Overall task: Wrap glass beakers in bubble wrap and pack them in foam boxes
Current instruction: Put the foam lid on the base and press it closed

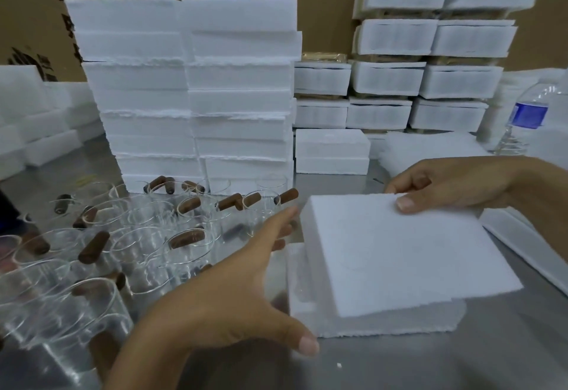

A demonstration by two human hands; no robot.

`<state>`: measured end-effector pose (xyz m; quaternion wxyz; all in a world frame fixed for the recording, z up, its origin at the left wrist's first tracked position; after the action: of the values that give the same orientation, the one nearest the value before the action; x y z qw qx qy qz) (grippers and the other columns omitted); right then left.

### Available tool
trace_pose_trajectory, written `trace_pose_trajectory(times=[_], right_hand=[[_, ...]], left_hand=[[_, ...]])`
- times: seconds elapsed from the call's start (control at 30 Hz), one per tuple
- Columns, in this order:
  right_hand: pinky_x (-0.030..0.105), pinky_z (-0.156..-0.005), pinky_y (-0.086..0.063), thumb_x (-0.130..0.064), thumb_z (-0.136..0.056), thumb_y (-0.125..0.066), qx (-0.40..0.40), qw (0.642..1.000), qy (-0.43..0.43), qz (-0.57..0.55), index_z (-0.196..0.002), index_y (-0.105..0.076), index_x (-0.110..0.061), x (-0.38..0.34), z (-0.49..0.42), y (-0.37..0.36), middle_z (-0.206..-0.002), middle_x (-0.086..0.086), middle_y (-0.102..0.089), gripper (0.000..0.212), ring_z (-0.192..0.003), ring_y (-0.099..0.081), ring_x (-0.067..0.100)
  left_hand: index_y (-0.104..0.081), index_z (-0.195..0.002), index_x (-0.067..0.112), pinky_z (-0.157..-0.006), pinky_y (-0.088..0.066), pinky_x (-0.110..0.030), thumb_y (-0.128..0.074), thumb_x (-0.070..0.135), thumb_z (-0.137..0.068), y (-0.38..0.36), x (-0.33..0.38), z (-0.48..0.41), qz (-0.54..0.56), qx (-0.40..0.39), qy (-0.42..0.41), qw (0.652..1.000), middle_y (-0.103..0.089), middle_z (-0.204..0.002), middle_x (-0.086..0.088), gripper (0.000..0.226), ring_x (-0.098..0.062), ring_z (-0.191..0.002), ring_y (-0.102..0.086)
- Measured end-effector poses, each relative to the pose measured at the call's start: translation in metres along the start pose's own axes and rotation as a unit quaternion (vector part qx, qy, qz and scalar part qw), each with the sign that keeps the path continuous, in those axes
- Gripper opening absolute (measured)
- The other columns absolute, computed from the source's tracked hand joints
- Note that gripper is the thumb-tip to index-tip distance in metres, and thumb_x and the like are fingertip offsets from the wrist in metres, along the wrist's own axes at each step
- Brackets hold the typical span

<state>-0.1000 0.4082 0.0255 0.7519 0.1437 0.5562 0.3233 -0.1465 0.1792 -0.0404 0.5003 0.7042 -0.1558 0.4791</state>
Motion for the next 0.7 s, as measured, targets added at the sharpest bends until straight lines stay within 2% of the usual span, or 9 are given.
trace_pose_trajectory(times=[0.07,0.17,0.3,0.43,0.5,0.57,0.63,0.7], right_hand=[[0.024,-0.069,-0.053,-0.066,-0.054,-0.078,0.003,1.0,-0.006,0.014,-0.091,-0.073,-0.013,0.001,-0.008,-0.002,-0.094,0.008,-0.073,0.065,-0.08,-0.068,0.018],[0.021,-0.065,-0.051,-0.067,-0.058,-0.074,0.007,1.0,-0.003,0.022,-0.086,-0.071,-0.008,0.001,-0.02,-0.004,-0.088,0.007,-0.072,0.066,-0.074,-0.066,0.017],[0.018,-0.063,-0.051,-0.061,-0.074,-0.069,-0.026,0.999,-0.024,0.005,-0.075,-0.075,-0.021,0.003,-0.027,-0.01,-0.084,0.0,-0.074,0.041,-0.071,-0.069,0.011],[0.013,-0.06,-0.048,-0.057,-0.072,-0.061,-0.015,0.999,-0.028,0.002,-0.066,-0.073,-0.021,0.001,-0.028,-0.016,-0.076,-0.005,-0.072,0.038,-0.063,-0.065,0.006],[0.014,-0.061,-0.049,-0.059,-0.066,-0.063,0.033,0.999,-0.011,0.013,-0.072,-0.072,-0.019,0.001,-0.028,-0.016,-0.077,-0.004,-0.071,0.041,-0.065,-0.065,0.007],[0.015,-0.073,-0.05,-0.061,-0.061,-0.064,0.123,0.992,0.022,0.02,-0.086,-0.073,-0.024,0.003,-0.027,-0.009,-0.089,-0.008,-0.073,0.046,-0.08,-0.068,0.006],[0.017,-0.078,-0.044,-0.062,-0.06,-0.063,0.239,0.968,0.074,-0.009,-0.089,-0.072,-0.035,0.006,-0.018,0.003,-0.096,-0.016,-0.071,0.041,-0.09,-0.065,-0.003],[0.022,-0.081,-0.04,-0.061,-0.061,-0.062,0.326,0.934,0.113,-0.096,-0.091,-0.071,-0.04,0.017,0.0,0.013,-0.099,-0.015,-0.071,0.038,-0.095,-0.064,-0.002]], left_hand=[[0.0,-0.126,0.076,-0.108,-0.022,-0.021,-0.091,0.052,-0.036,0.001,0.004,0.001,0.005,0.004,0.001,1.0,-0.024,-0.135,0.049,0.129,0.021,-0.13,-0.02],[0.005,-0.123,0.078,-0.115,-0.019,-0.033,-0.09,0.057,-0.03,0.002,0.009,-0.001,0.011,0.029,0.0,1.0,-0.015,-0.145,0.041,0.134,0.011,-0.138,-0.015],[0.003,-0.121,0.08,-0.11,-0.021,-0.026,-0.087,0.062,-0.03,0.005,0.009,-0.004,0.006,0.075,-0.013,0.997,-0.018,-0.14,0.046,0.129,0.018,-0.133,-0.018],[-0.008,-0.126,0.075,-0.112,-0.025,-0.026,-0.084,0.063,-0.037,0.007,0.002,-0.008,0.008,0.081,-0.002,0.997,-0.028,-0.136,0.044,0.118,0.017,-0.13,-0.025],[-0.012,-0.129,0.071,-0.114,-0.026,-0.03,-0.083,0.062,-0.039,0.007,-0.001,-0.01,0.012,0.087,0.003,0.996,-0.032,-0.137,0.04,0.115,0.014,-0.131,-0.027],[-0.016,-0.131,0.068,-0.114,-0.028,-0.032,-0.082,0.059,-0.042,0.007,-0.003,-0.01,0.021,0.097,0.004,0.995,-0.035,-0.137,0.037,0.111,0.01,-0.132,-0.03],[-0.021,-0.131,0.066,-0.113,-0.03,-0.033,-0.082,0.057,-0.045,0.008,-0.004,-0.011,0.031,0.114,0.002,0.993,-0.039,-0.136,0.035,0.106,0.007,-0.132,-0.033],[-0.025,-0.129,0.066,-0.113,-0.031,-0.033,-0.081,0.056,-0.046,0.009,-0.005,-0.011,0.043,0.127,0.0,0.991,-0.042,-0.134,0.034,0.101,0.007,-0.13,-0.035]])
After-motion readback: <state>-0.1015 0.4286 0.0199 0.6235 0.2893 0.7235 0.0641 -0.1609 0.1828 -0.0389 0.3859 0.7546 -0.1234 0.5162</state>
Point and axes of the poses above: each hand's wrist, its own z-axis away from the middle knuckle, its own y-axis out of the back of the hand, x = y × z, the point moved 6 cm from there along -z, towards the middle knuckle
